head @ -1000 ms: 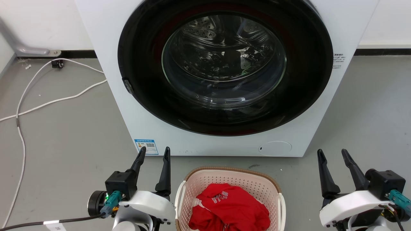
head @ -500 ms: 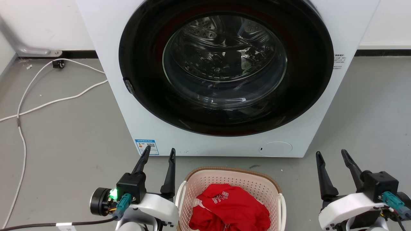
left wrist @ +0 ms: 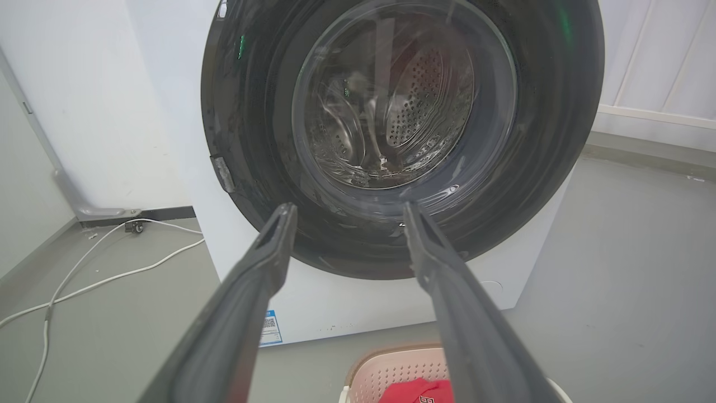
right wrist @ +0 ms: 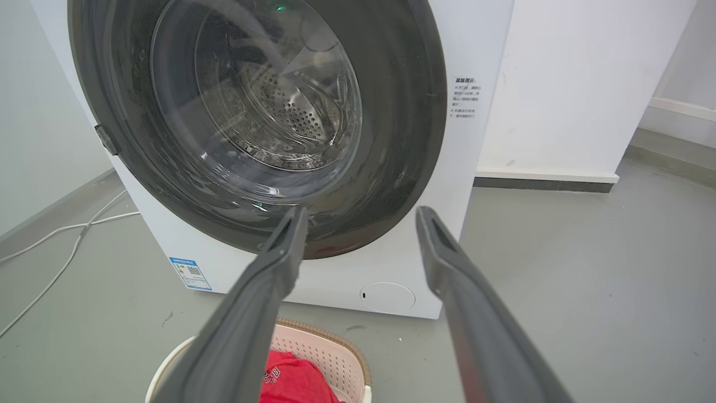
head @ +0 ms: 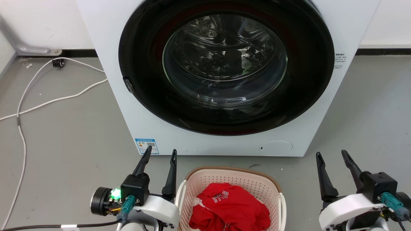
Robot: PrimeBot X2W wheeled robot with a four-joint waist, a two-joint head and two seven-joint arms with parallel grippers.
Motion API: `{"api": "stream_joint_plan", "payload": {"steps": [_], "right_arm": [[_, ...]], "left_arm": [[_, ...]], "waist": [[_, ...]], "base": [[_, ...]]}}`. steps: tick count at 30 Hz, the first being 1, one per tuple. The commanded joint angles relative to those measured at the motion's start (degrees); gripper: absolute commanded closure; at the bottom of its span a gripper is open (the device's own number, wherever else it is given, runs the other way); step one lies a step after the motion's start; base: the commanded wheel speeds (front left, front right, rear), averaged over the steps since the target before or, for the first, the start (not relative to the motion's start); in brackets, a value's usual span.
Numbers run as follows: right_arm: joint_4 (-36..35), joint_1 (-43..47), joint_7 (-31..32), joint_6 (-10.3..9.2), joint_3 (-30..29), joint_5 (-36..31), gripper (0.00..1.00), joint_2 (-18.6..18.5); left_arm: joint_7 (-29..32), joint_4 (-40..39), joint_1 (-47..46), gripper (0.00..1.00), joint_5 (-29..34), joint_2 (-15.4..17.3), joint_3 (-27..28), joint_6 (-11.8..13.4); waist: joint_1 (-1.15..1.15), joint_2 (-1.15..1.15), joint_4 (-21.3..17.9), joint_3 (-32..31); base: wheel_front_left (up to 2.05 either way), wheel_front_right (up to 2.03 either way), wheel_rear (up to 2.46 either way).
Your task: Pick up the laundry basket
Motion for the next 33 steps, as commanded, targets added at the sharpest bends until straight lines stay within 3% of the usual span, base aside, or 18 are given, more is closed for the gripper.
{"api": "stream_joint_plan", "payload": {"steps": [1,18,27,33], "right_arm": [[0.1,0.4,-0.3,-0.02,-0.1,0.2,0.0,0.1],[0.8,-1.0,0.1,-0.02,-0.4,1.7,0.0,0.1],[4.5,-4.0,0.0,-0.02,0.0,2.8,0.0,0.1],[10.5,-7.4,-0.4,-0.02,0.3,3.6,0.0,0.1]], "left_arm": [[-0.4,0.2,-0.4,0.0,-0.2,0.0,0.0,0.1],[-0.4,1.9,-1.5,0.0,-0.8,-0.1,0.0,0.7],[-0.3,9.1,-5.2,0.0,-1.8,-0.1,0.4,1.6],[-0.3,16.9,-9.7,0.0,-3.1,-0.1,0.9,1.0]], "waist": [[0.0,0.0,0.0,0.0],[0.0,0.0,-0.2,3.0],[0.0,0.0,-1.1,11.7],[0.0,0.0,-1.6,18.3]], "base": [[0.0,0.0,0.0],[0.0,0.0,0.0],[0.0,0.0,0.0],[0.0,0.0,0.0]]}}
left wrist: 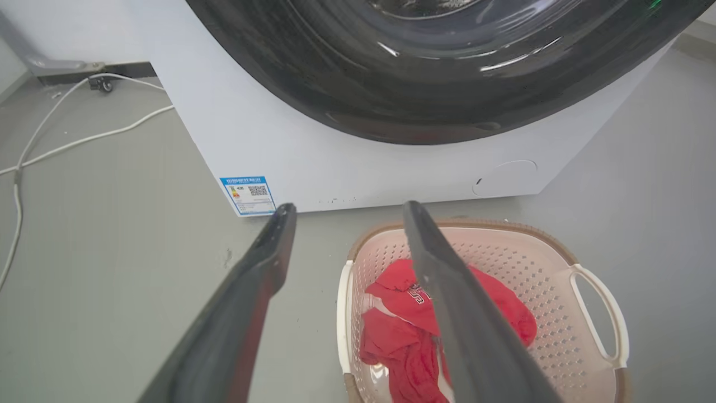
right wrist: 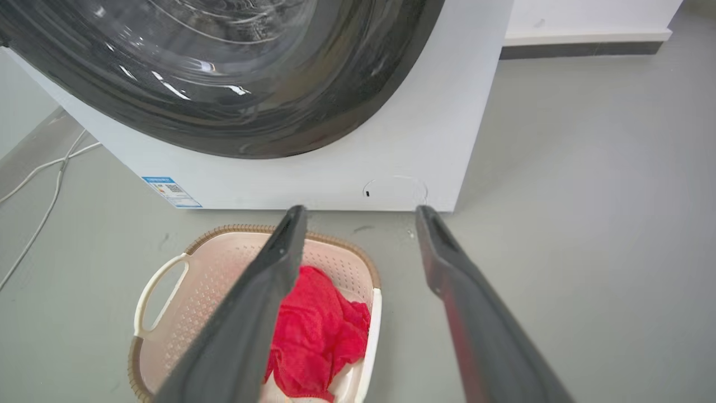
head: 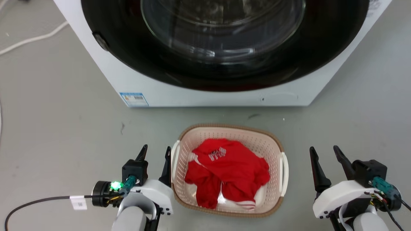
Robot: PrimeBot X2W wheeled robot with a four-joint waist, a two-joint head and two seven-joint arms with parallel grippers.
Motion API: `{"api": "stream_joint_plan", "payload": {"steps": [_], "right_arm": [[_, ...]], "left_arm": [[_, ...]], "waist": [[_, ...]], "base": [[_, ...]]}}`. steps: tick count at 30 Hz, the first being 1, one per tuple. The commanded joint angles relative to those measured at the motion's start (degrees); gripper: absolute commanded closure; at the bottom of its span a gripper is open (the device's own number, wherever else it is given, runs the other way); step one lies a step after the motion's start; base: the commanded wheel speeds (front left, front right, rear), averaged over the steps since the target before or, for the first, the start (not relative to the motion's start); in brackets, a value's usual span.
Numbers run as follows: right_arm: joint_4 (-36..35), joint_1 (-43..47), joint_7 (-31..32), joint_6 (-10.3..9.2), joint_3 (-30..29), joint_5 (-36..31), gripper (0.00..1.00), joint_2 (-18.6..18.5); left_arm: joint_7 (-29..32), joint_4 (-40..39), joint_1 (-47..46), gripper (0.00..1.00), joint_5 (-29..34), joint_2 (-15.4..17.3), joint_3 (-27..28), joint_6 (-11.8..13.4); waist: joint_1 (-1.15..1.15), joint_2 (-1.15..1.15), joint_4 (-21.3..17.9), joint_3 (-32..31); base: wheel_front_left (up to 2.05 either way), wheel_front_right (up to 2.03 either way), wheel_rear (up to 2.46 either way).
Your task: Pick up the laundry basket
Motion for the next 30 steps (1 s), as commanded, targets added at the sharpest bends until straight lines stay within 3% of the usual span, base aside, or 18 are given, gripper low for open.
{"api": "stream_joint_plan", "payload": {"steps": [1,17,30], "right_arm": [[1.8,-1.7,-0.2,-0.02,0.2,0.4,0.0,0.1],[22.1,-17.5,-2.1,-0.02,2.7,3.4,0.0,0.1],[39.8,-32.0,0.2,-0.02,9.6,9.5,0.0,0.1]], "left_arm": [[-0.1,2.3,-1.9,0.0,-0.6,0.0,0.3,-0.4],[0.2,21.7,-19.1,0.0,-3.0,1.1,0.9,-4.4],[6.6,35.4,-32.2,0.0,-5.2,2.8,0.0,-7.5]], "waist": [[-0.01,0.0,-0.5,4.5],[-0.01,0.0,-3.2,20.4],[-0.01,0.0,-4.4,27.7]], "base": [[0.0,0.0,0.0],[0.0,0.0,0.0],[0.0,0.0,0.0]]}}
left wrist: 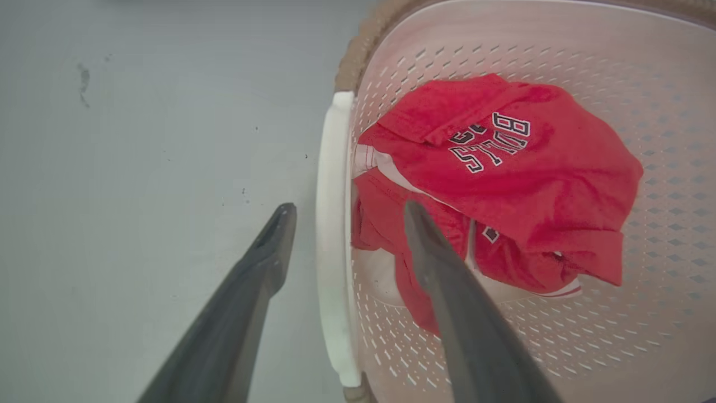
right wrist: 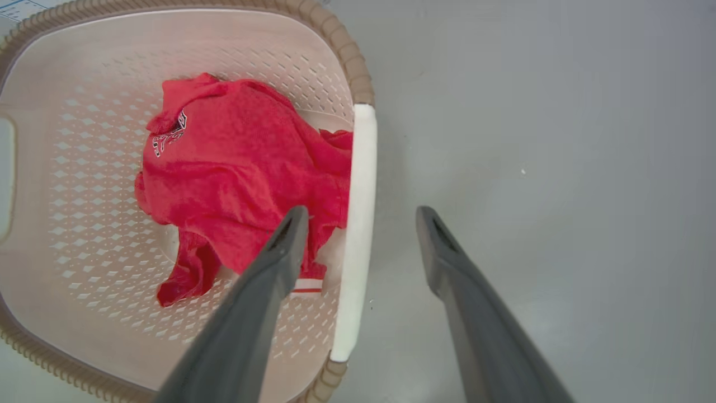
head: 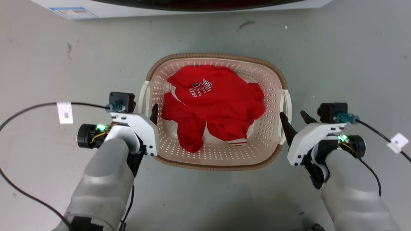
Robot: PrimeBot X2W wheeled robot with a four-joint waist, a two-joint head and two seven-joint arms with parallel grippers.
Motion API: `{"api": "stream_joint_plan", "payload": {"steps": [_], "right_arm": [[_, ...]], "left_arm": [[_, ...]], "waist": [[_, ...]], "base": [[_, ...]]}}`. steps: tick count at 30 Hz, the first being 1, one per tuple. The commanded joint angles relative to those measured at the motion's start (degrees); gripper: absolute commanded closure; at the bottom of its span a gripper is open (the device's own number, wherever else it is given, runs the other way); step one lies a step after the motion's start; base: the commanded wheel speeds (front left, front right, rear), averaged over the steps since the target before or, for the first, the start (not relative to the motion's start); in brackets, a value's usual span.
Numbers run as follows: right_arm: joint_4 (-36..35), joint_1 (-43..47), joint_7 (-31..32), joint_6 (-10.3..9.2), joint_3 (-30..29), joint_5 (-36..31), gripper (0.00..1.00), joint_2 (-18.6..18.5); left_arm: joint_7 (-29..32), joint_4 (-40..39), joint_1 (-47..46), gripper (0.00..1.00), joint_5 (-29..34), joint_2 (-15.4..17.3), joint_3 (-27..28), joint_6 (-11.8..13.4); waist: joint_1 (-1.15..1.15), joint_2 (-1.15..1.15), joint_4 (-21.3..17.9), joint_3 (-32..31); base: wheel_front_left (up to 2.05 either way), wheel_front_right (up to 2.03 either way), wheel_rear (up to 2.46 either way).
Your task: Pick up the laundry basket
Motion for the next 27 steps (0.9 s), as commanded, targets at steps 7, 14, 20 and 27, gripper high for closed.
{"api": "stream_joint_plan", "payload": {"steps": [7,14,20,27], "right_arm": [[6.0,-6.2,2.4,-0.02,6.0,5.5,0.0,0.0],[9.7,-9.9,4.0,-0.03,10.7,10.5,0.51,0.0],[10.7,-11.2,5.3,-0.03,14.8,14.7,1.0,0.1],[12.2,-11.3,4.7,0.06,18.0,17.6,1.0,0.3]], "left_arm": [[6.1,5.4,-5.5,0.0,-1.6,1.1,-1.1,-1.0],[10.5,7.1,-8.9,0.0,-2.8,1.5,-2.3,-1.1],[12.5,7.8,-9.9,1.0,-4.1,0.9,-3.1,-1.2],[13.2,7.8,-8.9,1.0,-6.6,-0.3,-5.1,-1.2]], "waist": [[-0.01,0.0,-0.4,2.7],[-0.01,0.0,-0.6,4.2],[-0.01,0.0,-0.6,4.6],[-0.01,0.0,-0.4,3.6]], "base": [[0.0,0.0,0.0],[0.0,0.0,0.0],[0.0,0.0,0.0],[0.0,0.0,0.0]]}}
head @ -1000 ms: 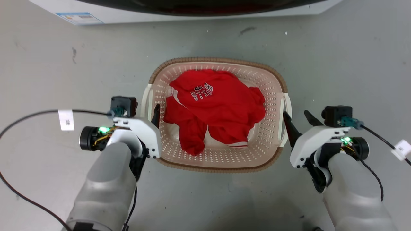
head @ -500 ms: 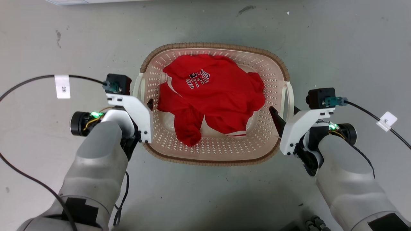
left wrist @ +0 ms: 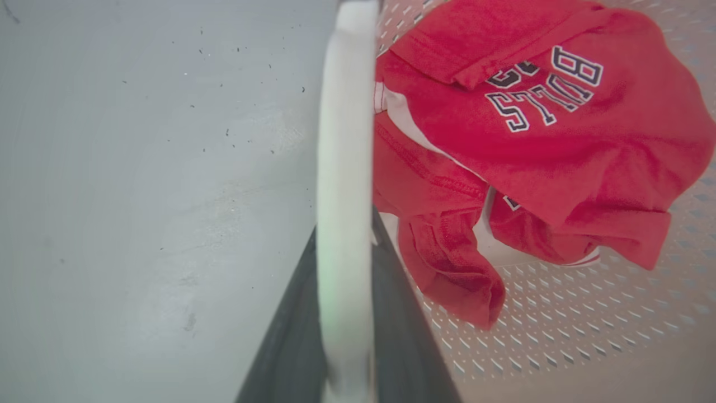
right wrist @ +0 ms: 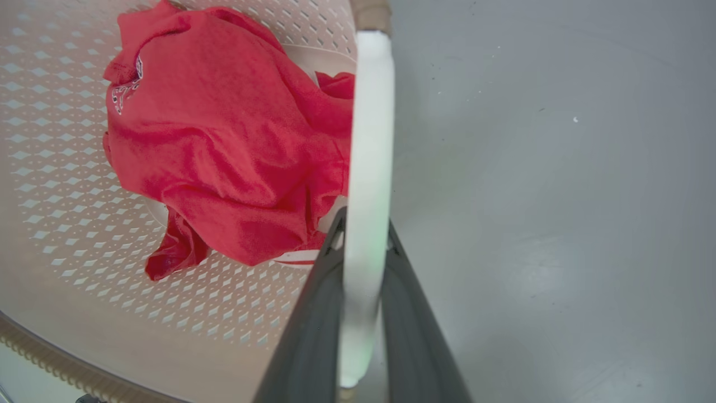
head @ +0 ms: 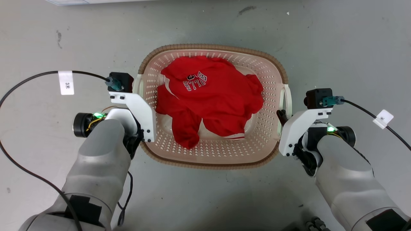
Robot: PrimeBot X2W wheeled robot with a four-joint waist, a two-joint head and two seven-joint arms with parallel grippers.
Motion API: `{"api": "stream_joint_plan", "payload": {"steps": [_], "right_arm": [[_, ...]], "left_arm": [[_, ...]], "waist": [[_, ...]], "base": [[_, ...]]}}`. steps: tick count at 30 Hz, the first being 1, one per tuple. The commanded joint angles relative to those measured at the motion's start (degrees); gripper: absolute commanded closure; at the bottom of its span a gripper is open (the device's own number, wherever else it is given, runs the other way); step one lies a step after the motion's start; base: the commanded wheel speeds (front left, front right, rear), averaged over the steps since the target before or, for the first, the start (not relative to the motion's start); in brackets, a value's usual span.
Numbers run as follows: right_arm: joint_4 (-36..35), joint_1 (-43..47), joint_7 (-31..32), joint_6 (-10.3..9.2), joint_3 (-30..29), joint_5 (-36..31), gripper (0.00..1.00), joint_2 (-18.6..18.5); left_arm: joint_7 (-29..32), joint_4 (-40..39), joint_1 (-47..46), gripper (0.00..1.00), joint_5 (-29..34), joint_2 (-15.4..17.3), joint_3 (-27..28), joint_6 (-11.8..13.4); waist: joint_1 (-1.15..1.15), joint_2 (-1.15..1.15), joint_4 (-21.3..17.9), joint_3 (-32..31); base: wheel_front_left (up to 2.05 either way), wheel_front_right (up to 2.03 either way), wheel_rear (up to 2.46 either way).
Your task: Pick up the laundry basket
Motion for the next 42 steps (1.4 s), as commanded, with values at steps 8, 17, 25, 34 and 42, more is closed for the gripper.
{"api": "stream_joint_plan", "payload": {"steps": [8,17,25,34,42], "right_arm": [[0.7,1.5,1.4,0.18,3.6,3.8,1.0,0.5],[1.6,6.4,6.0,0.23,7.4,8.1,1.0,-0.1],[0.8,8.0,15.1,0.23,9.8,12.3,1.0,-2.5],[0.0,6.4,24.3,0.23,11.4,16.2,1.0,-4.9],[-0.4,4.8,29.0,0.22,12.7,18.1,1.0,-6.3]], "left_arm": [[2.2,-0.1,3.4,1.0,-4.3,-2.3,-2.5,-0.2],[6.3,-0.2,9.5,1.0,-10.6,-3.6,-4.1,-0.3],[15.0,-2.5,12.2,1.0,-16.4,-3.8,-7.1,-0.3],[22.8,-3.8,12.0,1.0,-21.6,-3.7,-9.3,-0.3],[25.6,-4.2,11.1,1.0,-23.7,-3.7,-11.4,-0.4]], "waist": [[-0.01,0.0,0.8,-4.9],[-0.01,0.0,1.5,-17.1],[-0.01,0.0,2.9,-25.7],[-0.01,0.0,4.2,-33.2],[-0.01,0.0,5.1,-38.5]], "base": [[0.0,0.0,0.0],[0.0,0.0,0.0],[0.0,0.0,0.0],[0.0,0.0,0.0],[0.0,0.0,0.0]]}}
